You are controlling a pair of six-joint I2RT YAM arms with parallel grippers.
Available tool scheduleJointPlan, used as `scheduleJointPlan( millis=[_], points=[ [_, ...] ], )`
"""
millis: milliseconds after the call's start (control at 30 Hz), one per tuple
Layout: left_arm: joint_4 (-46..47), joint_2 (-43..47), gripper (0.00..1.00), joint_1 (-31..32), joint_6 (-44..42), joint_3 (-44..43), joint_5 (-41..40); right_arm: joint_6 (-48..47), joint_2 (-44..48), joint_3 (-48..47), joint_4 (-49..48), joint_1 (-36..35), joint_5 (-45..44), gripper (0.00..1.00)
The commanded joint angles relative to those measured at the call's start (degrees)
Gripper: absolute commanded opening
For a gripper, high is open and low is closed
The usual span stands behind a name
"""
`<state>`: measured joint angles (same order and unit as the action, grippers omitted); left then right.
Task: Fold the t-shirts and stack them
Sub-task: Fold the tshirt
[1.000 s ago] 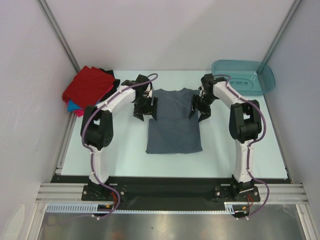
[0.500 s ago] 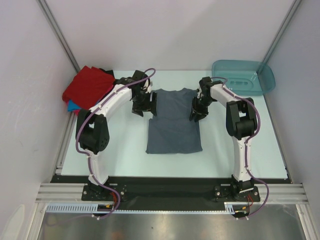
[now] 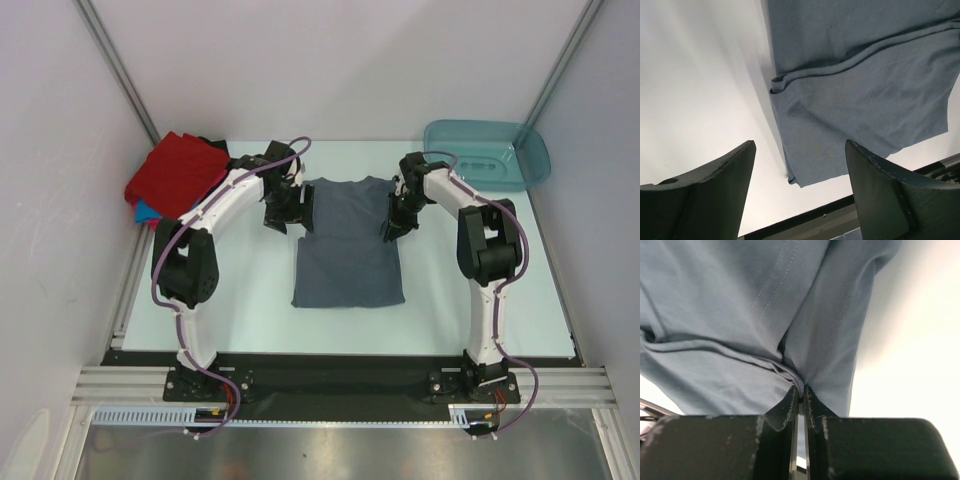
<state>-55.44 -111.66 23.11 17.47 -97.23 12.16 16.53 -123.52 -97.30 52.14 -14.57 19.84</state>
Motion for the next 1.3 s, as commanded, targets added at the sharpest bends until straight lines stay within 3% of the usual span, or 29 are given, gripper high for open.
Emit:
scheduleJointPlan(
  millis=[0, 367, 433, 467, 600, 733, 1033, 1267],
  points=[
    [1.4, 2.5, 0.79, -0.1, -1.0, 0.5, 0.8, -0.7, 4.8, -0.6, 1.6, -0.1, -0.6, 0.00],
    [2.0, 3.2, 0.78, -0.1, -1.0, 2.0, 1.5, -0.6, 6.0, -1.0, 6.2, 0.2, -6.2, 0.00],
    [2.3, 3.4, 0.78, -0.1, -1.0, 2.8, 1.7, -0.7, 5.9, -0.6, 6.0, 0.2, -6.1, 0.06],
    [2.3, 3.5, 0.78, -0.1, -1.0, 2.9, 1.7, -0.7, 5.8, -0.7, 6.0, 0.2, -5.9, 0.16],
    [2.3, 3.3, 0.78, -0.1, -1.1, 3.1, 2.0, -0.5, 4.6, -0.6, 5.4, 0.2, -4.5, 0.37],
    [2.1, 3.2, 0.78, -0.1, -1.2, 2.9, 2.0, 0.0, 4.1, -0.6, 4.6, 0.1, -3.3, 0.42],
    [1.9, 3.5, 0.78, -0.1, -1.3, 3.3, 2.0, 0.2, 3.7, 0.2, 4.1, -0.1, -2.3, 0.40],
    [1.7, 3.1, 0.78, -0.1, -1.4, 2.9, 2.2, 0.3, 3.4, 0.7, 3.8, -0.2, -1.9, 0.13]
  ],
)
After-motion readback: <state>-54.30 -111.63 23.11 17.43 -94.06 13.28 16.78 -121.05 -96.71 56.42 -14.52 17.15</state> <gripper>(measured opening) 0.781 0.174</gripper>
